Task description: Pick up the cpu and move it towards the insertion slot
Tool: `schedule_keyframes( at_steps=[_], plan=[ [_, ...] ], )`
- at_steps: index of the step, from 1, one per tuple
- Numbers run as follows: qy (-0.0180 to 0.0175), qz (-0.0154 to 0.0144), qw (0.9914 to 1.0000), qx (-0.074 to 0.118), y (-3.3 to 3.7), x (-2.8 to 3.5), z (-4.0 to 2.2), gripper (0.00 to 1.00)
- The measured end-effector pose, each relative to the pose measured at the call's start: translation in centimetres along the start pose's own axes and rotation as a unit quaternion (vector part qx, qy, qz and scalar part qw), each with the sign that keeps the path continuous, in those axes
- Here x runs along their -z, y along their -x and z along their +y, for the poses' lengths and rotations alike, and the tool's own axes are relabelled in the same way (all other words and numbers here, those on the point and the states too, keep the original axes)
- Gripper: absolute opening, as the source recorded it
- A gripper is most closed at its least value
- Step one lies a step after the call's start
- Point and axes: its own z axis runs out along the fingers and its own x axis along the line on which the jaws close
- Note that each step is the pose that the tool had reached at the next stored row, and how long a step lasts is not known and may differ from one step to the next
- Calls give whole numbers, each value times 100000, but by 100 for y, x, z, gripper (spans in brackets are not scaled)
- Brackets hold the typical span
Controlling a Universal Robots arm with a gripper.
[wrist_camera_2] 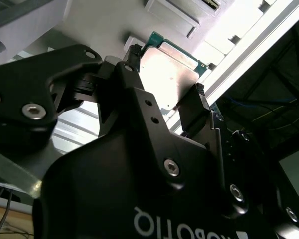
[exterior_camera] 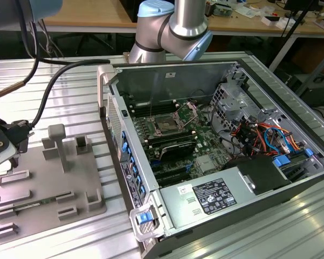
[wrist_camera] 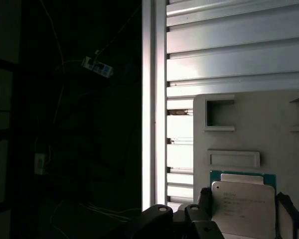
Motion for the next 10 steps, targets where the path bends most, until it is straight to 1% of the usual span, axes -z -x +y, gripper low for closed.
schedule_keyframes(
  at_steps=[2,3,4,5,10],
  plan=[
    [3,-9,100000,-2,0,15,1,55],
    [1,-2,100000,1,0,61,3,55],
    [4,-10,100000,1,-1,154,7,55],
    [0,-5,100000,-1,-1,166,7,55],
    [3,-6,100000,2,-1,169,7,55]
  ],
)
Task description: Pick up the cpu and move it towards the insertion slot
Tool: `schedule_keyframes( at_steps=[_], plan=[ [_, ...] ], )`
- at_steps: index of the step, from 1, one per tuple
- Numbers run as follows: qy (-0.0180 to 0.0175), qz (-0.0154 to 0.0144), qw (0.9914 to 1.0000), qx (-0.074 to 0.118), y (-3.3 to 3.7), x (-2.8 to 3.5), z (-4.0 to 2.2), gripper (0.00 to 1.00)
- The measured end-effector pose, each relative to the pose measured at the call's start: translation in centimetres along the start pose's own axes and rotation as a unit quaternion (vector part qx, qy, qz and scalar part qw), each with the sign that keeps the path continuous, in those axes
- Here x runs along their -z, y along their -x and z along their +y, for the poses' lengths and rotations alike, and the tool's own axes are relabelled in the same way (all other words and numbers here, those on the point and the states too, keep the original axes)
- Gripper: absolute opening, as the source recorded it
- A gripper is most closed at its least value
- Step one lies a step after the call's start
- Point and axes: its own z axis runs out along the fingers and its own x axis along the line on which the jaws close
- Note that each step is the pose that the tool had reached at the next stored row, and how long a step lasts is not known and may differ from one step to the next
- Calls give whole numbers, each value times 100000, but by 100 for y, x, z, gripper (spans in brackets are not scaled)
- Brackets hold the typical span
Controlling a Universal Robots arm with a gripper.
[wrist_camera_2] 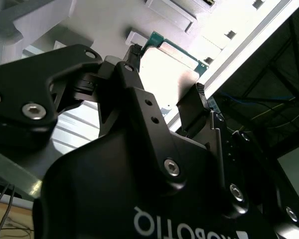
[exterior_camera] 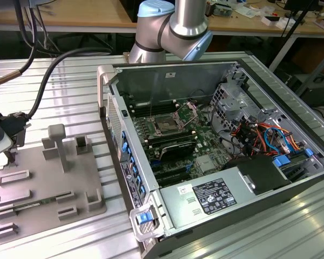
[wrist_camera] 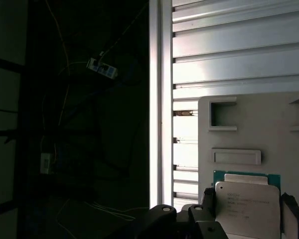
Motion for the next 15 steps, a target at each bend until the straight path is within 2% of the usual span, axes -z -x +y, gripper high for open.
schedule_keyframes(
  at_steps=[10,11,15],
  plan=[
    [-16,22,100000,-3,0,14,0,55],
    [-23,35,100000,-2,0,30,1,55],
    [-2,2,100000,-2,-1,173,8,55]
  ],
)
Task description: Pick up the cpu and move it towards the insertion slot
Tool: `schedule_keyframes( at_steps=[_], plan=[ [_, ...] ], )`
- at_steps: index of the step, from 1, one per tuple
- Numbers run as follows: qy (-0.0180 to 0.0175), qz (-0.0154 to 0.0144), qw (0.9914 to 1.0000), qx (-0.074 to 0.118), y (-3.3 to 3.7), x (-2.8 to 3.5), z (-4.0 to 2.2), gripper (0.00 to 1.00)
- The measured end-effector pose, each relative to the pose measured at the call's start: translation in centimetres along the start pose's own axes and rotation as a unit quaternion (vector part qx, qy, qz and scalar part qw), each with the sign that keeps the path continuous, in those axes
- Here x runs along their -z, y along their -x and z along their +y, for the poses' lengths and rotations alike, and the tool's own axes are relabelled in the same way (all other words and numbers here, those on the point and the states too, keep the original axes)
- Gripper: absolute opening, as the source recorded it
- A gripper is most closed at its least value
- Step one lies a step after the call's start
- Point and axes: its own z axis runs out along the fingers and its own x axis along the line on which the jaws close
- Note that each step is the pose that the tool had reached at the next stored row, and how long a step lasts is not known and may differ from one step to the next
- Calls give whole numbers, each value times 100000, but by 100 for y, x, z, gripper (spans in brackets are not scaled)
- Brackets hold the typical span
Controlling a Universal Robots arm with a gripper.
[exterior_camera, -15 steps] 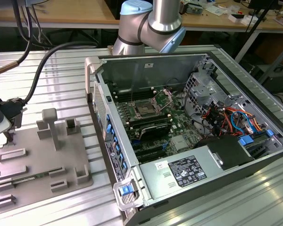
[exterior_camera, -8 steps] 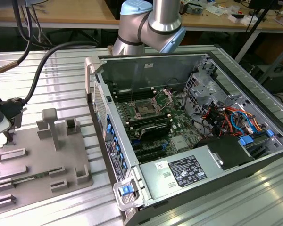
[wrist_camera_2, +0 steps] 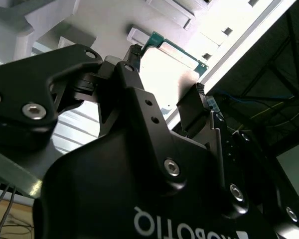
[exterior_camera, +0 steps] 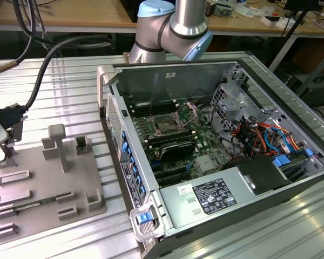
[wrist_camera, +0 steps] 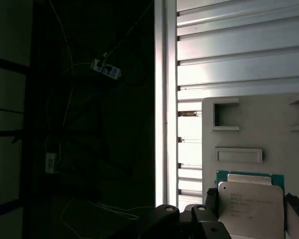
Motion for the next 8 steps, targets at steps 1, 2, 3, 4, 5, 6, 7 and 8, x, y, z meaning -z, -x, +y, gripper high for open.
schedule_keyframes(
  at_steps=[1,2,3,4,5,6,7,8],
  plan=[
    [-2,0,100000,-1,0,21,1,55],
    [-1,-2,100000,-1,0,36,2,55],
    [0,-3,100000,-1,0,55,3,55],
    [0,-2,100000,-1,0,71,3,55],
    [-2,2,100000,1,0,95,4,55],
    [1,-2,100000,-1,0,116,5,55],
    [-2,3,100000,-1,-1,133,6,55],
    [3,-4,100000,1,-1,137,6,55]
  ],
)
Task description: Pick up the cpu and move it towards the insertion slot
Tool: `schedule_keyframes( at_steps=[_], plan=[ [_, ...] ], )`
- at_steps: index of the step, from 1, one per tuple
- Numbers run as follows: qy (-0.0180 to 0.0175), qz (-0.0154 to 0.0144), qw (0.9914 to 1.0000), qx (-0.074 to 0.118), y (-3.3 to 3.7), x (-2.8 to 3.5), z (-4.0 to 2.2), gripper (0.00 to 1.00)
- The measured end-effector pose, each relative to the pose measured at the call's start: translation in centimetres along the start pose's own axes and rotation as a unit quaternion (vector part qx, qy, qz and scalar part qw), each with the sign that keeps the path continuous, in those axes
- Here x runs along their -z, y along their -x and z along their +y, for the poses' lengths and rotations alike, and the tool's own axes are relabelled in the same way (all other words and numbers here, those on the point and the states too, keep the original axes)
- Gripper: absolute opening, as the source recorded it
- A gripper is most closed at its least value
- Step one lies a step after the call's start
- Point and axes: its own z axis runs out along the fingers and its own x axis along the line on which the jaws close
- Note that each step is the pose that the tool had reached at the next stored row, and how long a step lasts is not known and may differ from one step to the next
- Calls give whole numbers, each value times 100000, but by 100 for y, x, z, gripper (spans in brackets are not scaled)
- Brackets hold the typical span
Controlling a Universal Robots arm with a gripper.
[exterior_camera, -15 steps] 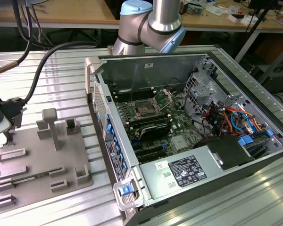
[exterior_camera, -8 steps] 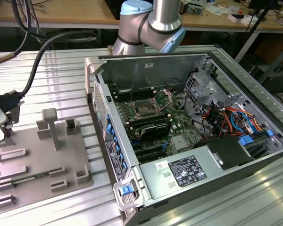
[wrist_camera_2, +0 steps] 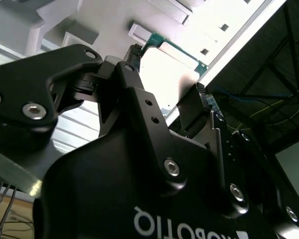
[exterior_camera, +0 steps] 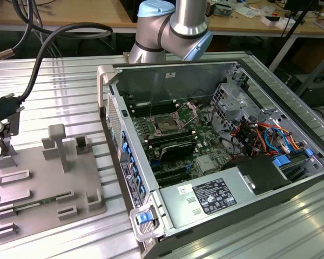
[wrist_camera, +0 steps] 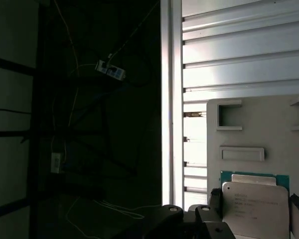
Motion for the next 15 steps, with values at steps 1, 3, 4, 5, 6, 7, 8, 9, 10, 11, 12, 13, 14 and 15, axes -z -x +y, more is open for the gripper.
schedule_keyframes(
  at_steps=[1,3,4,5,6,7,8,9,10,11,12,13,14,15],
  plan=[
    [4,-9,100000,0,0,0,0,55],
    [-2,1,100000,0,0,4,0,55],
    [-19,4,100000,0,0,26,1,55],
    [-35,3,100000,0,0,47,2,55],
    [-35,5,100000,2,0,48,2,55],
    [-37,4,100000,0,0,49,2,55],
    [-33,0,100000,2,0,49,2,55],
    [-34,5,100000,1,0,50,2,55],
    [-39,4,100000,0,0,51,2,55],
    [-37,2,100000,0,0,52,2,55],
    [-39,5,100000,-1,0,53,2,55],
    [-39,4,100000,1,0,54,2,55],
    [-40,6,100000,-1,0,55,2,55],
    [-39,2,100000,0,0,56,3,55]
  ],
)
